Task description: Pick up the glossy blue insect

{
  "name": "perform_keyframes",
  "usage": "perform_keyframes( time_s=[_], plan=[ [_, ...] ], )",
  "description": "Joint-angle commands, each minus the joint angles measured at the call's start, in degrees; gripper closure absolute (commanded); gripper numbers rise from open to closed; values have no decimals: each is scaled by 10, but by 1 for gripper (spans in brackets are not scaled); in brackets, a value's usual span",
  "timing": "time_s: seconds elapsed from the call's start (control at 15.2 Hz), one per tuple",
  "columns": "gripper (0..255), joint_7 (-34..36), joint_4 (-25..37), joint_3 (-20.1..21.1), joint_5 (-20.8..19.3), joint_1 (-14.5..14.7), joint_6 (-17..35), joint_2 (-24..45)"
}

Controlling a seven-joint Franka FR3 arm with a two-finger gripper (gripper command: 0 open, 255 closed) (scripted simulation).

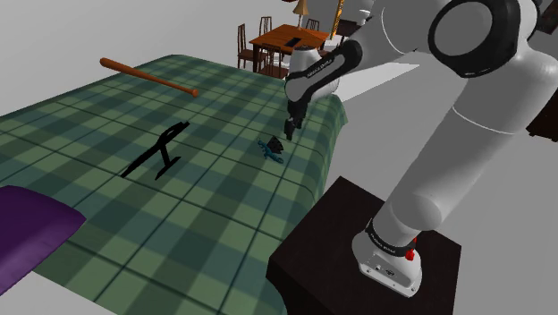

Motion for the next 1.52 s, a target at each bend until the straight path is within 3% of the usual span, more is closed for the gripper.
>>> perform_keyframes(
  time_s=[0.0,0.53,1.12,1.45],
  plan=[
    [0,-26,25,-3,15,-4,28,46],
    [0,-121,159,18,77,-41,97,225],
    [0,-188,366,56,108,-90,110,418],
    [0,-189,377,60,111,-93,132,449]
  ],
)
